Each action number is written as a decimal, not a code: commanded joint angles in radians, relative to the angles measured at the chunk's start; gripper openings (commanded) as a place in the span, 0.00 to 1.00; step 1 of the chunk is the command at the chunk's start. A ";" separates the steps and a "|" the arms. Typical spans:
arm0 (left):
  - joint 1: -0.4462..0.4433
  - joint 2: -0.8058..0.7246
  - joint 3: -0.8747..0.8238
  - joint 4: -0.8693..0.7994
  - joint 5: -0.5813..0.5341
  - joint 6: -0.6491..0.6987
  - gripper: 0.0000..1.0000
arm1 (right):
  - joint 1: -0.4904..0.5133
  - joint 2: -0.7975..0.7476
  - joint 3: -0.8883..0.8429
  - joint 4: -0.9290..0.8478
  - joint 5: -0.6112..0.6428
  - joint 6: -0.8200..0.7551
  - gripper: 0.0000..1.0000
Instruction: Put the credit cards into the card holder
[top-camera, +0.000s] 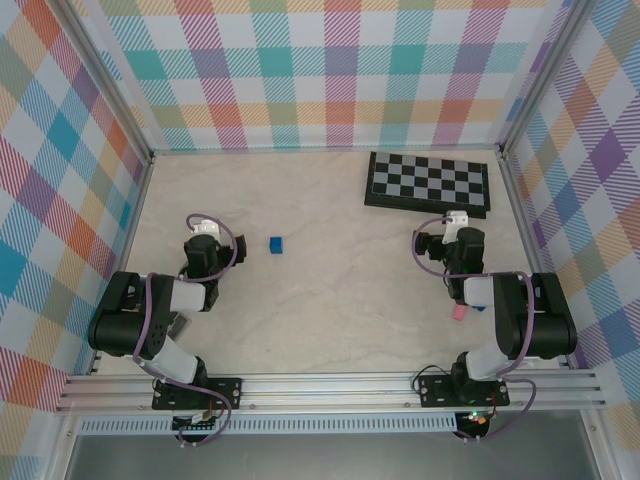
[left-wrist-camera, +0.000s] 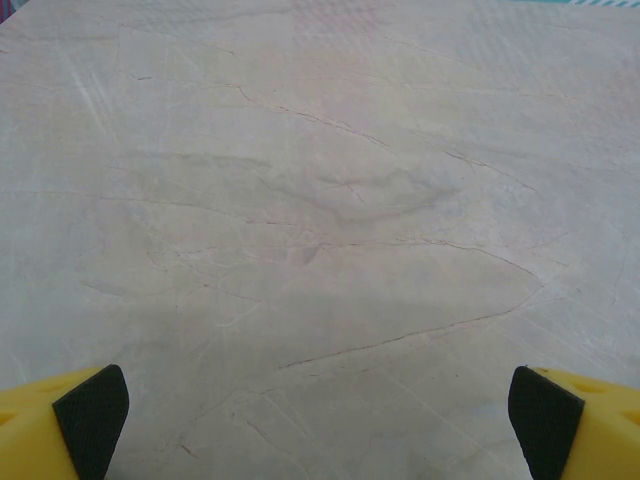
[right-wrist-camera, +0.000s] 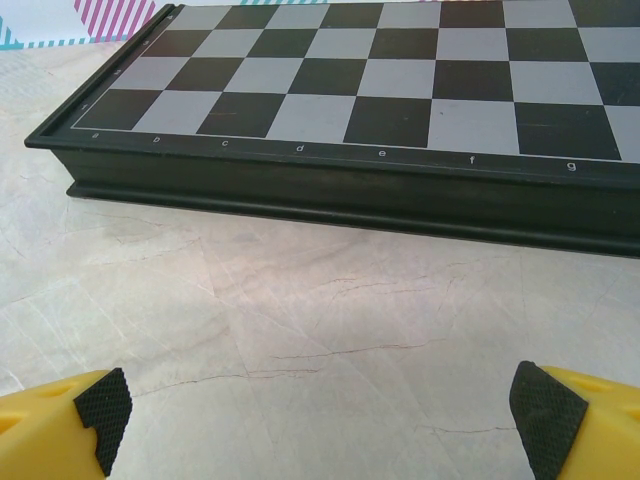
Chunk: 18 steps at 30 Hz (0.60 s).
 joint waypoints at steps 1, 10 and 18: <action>0.006 -0.003 0.011 0.029 0.026 0.007 1.00 | -0.007 0.000 0.018 0.009 -0.021 -0.008 1.00; 0.006 -0.056 -0.032 0.065 0.014 -0.002 1.00 | -0.004 -0.014 0.017 0.000 -0.038 -0.018 1.00; 0.027 -0.377 0.121 -0.484 -0.153 -0.262 1.00 | 0.004 -0.257 0.209 -0.630 0.049 0.147 1.00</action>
